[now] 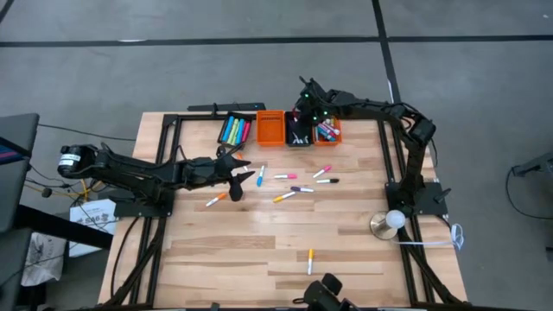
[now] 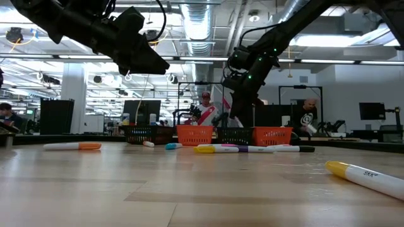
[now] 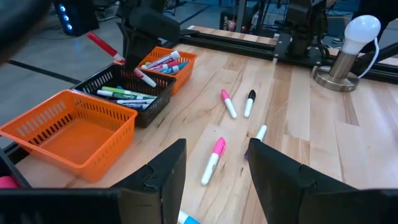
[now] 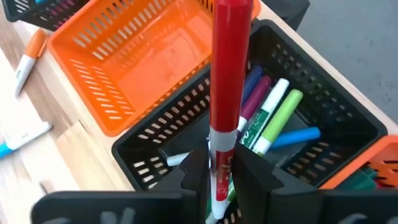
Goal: Pick & Place Markers
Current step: Put the small red marker pen into the right black basket, then put the small black highlighter pen into the left orange basket
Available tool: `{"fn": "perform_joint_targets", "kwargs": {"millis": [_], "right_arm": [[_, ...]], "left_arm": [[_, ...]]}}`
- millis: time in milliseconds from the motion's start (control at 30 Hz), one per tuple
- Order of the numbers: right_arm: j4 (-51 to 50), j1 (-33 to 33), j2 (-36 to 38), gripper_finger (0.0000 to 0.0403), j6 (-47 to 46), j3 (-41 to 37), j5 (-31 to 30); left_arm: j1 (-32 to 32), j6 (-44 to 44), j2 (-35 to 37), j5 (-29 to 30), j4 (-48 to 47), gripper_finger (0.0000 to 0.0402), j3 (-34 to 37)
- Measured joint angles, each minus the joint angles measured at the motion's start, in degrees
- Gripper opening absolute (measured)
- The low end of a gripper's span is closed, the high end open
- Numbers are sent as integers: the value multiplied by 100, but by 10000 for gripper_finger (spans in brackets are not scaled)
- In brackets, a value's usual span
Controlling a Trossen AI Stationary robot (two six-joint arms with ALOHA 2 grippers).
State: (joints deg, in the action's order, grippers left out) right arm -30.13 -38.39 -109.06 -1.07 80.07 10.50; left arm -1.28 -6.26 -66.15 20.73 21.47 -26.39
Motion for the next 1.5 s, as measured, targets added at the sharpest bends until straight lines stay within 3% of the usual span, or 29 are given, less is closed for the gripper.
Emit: {"fn": "perform_joint_targets", "kwargs": {"millis": [733, 1067, 1300, 1500], "right_arm": [[35, 87, 206, 73, 589, -2, -8], [-496, 331, 1281, 68, 877, -2, 9], [-1531, 809, 1979, 68, 1300, -16, 9], [-1896, 1254, 2496, 68, 1475, -461, 2]], "left_arm": [[0, -4, 0, -2, 0, 168, -7], [0, -26, 0, -4, -2, 168, -7], [-2, -26, -2, -263, -4, 168, -7], [-2, -26, -2, -269, -4, 168, -7]]}}
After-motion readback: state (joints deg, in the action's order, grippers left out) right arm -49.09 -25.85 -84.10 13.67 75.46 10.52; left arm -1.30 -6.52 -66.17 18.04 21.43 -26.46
